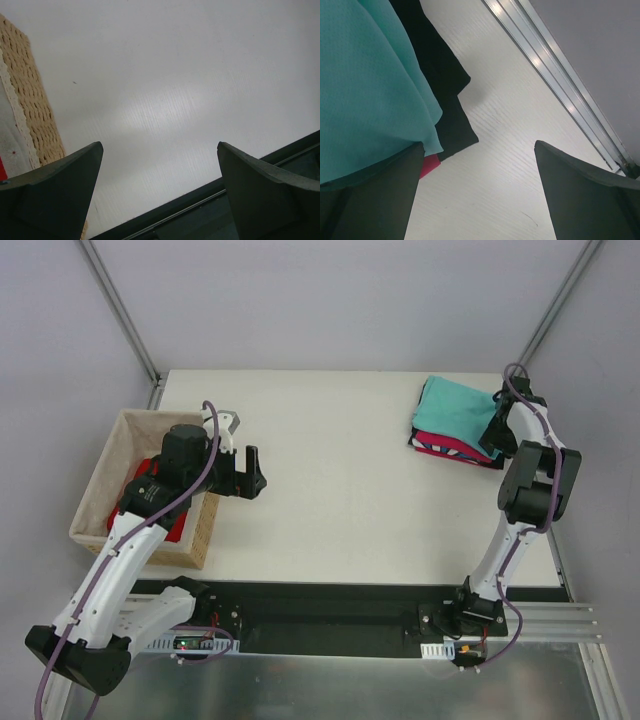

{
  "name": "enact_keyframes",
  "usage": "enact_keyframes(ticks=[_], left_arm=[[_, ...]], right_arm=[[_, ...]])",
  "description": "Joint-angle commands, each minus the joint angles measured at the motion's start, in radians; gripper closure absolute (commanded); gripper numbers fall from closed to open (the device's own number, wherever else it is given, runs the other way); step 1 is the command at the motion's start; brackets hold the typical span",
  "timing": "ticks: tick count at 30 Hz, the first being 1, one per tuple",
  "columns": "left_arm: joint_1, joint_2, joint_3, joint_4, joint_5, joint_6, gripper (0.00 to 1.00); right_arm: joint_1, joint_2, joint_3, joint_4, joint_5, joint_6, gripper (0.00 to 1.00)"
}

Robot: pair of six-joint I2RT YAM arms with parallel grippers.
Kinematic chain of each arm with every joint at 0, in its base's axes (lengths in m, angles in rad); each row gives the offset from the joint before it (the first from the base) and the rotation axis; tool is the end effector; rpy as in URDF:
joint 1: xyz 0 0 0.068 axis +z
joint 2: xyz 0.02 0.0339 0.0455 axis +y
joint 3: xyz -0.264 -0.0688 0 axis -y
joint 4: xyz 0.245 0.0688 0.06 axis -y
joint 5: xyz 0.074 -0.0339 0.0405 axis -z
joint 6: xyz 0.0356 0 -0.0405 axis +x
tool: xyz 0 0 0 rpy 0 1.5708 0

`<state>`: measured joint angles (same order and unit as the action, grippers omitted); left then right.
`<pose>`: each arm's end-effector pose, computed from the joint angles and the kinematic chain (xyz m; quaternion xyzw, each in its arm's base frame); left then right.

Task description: Fold and stack the t-shirts

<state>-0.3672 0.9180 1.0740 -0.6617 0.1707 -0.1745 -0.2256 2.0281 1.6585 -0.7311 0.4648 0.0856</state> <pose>0.1731 -0.0731 0.3677 0.1257 0.8502 -0.2061 0.4678 0.4200 -0.1128 0.2235 0.1997 0.9266 -0.2393 0.2104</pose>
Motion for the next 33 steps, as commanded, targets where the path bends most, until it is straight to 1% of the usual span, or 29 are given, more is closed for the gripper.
enact_keyframes(ticks=[1, 8, 13, 23, 25, 28, 30, 31, 32, 33], left_arm=[[-0.007, 0.010, 0.004, 0.014, -0.030, 0.007, 0.01], [-0.007, 0.033, 0.012, 0.013, -0.054, 0.013, 0.01], [-0.009, 0.035, 0.015, 0.014, -0.076, 0.023, 0.01], [-0.009, 0.056, 0.020, 0.014, -0.071, 0.026, 0.01], [-0.009, 0.058, 0.021, 0.013, -0.066, 0.027, 0.01], [-0.009, 0.050, 0.023, 0.013, -0.057, 0.024, 0.01], [-0.009, 0.044, 0.021, 0.014, -0.051, 0.024, 0.01], [-0.009, 0.035, 0.020, 0.014, -0.047, 0.024, 0.01], [-0.009, 0.033, 0.020, 0.013, -0.043, 0.023, 0.01], [-0.009, 0.030, 0.018, 0.013, -0.040, 0.024, 0.01]], right_arm=[[-0.011, 0.053, 0.055, 0.002, 0.005, -0.006, 0.03], [-0.011, 0.154, 0.122, -0.008, 0.017, -0.014, 0.03], [-0.011, 0.233, 0.254, -0.040, 0.034, -0.032, 0.03], [-0.015, 0.368, 0.549, -0.137, -0.005, -0.030, 0.03], [-0.015, 0.365, 0.547, -0.136, 0.006, -0.033, 0.03], [-0.015, 0.319, 0.497, -0.131, 0.018, -0.030, 0.03], [-0.012, 0.230, 0.417, -0.125, 0.018, -0.020, 0.03], [-0.009, 0.178, 0.373, -0.093, 0.017, -0.020, 0.03], [-0.001, 0.085, 0.330, -0.067, 0.014, -0.020, 0.03], [0.006, 0.033, 0.257, -0.048, 0.002, -0.018, 0.03]])
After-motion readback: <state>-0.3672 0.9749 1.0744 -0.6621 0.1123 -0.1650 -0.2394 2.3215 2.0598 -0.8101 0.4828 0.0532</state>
